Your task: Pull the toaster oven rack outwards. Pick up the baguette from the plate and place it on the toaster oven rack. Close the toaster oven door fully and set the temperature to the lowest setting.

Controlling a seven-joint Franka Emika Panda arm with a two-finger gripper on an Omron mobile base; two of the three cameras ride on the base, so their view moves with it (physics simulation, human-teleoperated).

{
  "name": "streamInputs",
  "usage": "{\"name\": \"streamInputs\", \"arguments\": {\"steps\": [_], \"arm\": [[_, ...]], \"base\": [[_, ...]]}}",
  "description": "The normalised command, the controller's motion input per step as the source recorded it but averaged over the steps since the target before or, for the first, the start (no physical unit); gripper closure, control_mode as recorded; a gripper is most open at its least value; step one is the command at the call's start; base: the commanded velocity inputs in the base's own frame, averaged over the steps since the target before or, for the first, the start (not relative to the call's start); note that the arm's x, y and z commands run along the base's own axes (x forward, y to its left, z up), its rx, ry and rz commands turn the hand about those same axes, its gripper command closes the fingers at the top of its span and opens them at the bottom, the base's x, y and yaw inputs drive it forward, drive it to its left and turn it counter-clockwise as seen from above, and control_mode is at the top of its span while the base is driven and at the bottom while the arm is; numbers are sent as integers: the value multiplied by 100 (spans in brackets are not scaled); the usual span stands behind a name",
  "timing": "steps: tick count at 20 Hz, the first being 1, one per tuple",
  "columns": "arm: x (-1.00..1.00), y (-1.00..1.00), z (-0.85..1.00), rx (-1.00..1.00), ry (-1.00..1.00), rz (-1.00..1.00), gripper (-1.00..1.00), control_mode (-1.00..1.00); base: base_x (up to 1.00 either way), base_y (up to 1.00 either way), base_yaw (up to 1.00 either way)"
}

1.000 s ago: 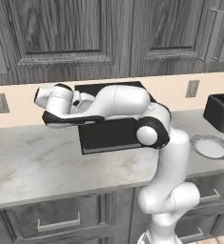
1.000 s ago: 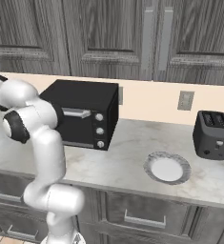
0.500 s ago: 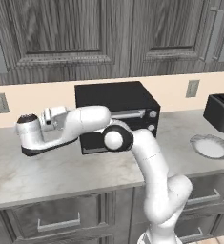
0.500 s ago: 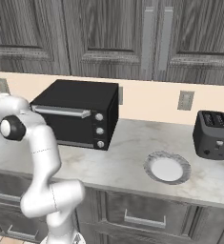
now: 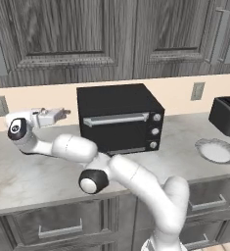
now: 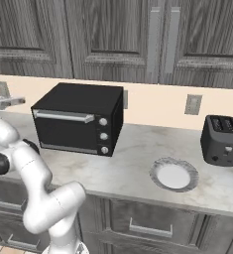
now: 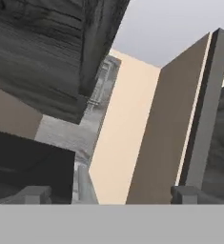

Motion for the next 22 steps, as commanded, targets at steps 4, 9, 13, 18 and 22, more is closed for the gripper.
{"name": "streamInputs", "arguments": {"steps": [4, 9, 13, 18, 22], "arm": [[-100, 0, -1, 0, -100, 4, -100, -100], [-100, -4, -20, 0, -100, 0, -100, -100], [-100, -49, -23, 6, -100, 0, -100, -100], [-100, -80, -22, 30, -98, 0, -100, -100], [-94, -100, -63, 77, -65, 8, -100, -100]], "base": [[0, 0, 0], [0, 0, 0], [0, 0, 0], [0, 0, 0], [0, 0, 0]]}}
